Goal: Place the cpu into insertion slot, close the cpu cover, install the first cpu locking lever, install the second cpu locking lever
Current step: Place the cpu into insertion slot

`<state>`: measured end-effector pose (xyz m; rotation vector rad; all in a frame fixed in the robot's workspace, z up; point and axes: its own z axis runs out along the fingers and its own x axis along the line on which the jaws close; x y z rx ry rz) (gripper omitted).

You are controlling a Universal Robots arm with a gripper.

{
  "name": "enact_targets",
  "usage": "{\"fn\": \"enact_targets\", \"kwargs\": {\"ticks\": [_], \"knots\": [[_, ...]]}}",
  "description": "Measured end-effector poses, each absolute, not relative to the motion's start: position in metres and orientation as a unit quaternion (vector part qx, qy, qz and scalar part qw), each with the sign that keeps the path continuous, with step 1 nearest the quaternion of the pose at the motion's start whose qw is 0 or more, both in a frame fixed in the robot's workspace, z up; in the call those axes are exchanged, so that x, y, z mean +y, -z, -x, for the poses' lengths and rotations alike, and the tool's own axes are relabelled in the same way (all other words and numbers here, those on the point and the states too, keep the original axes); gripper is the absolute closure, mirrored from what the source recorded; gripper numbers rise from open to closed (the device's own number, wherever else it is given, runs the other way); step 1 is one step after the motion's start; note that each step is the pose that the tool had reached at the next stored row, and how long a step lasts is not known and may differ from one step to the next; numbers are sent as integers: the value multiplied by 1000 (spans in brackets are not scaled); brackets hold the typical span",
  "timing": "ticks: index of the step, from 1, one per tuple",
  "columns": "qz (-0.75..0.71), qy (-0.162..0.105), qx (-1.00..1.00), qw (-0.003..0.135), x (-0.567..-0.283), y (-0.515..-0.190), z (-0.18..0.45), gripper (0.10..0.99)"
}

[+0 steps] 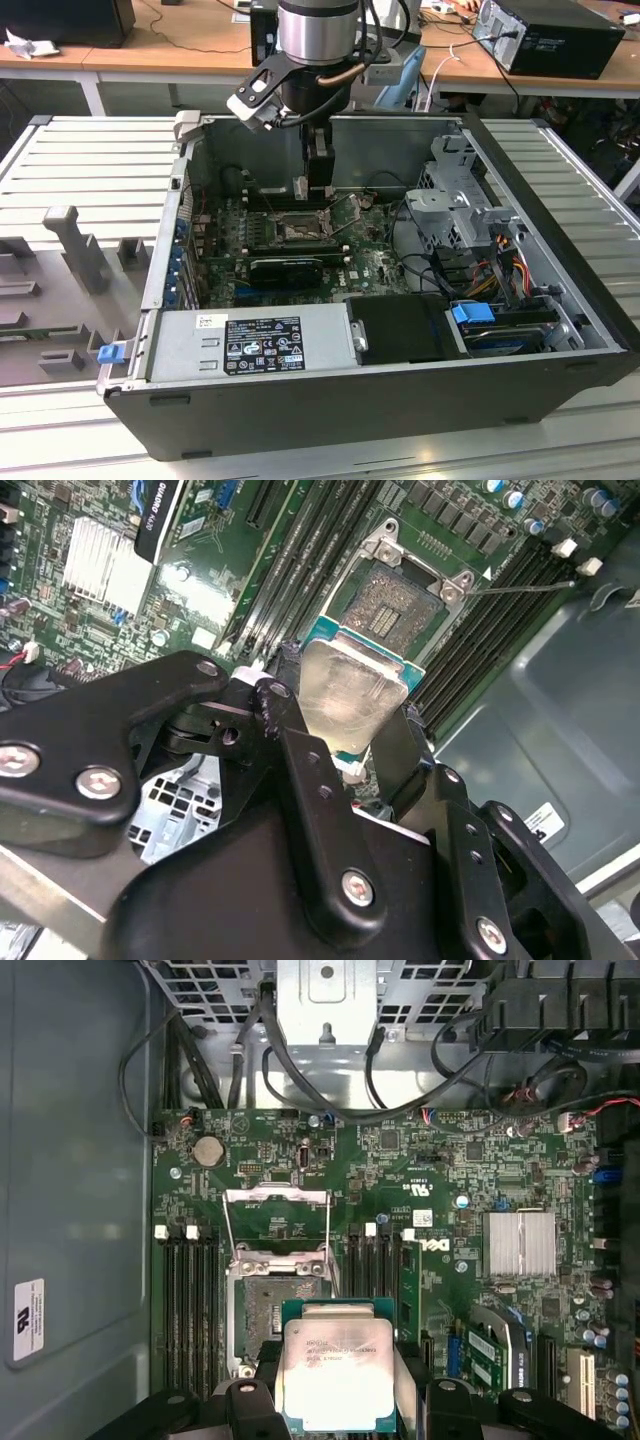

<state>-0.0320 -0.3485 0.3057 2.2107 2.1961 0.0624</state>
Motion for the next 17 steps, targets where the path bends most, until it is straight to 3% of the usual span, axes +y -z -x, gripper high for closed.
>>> {"fn": "enact_targets", "kwargs": {"ticks": [17], "knots": [[-703, -20, 711, 12, -344, -283, 32, 561]]}}
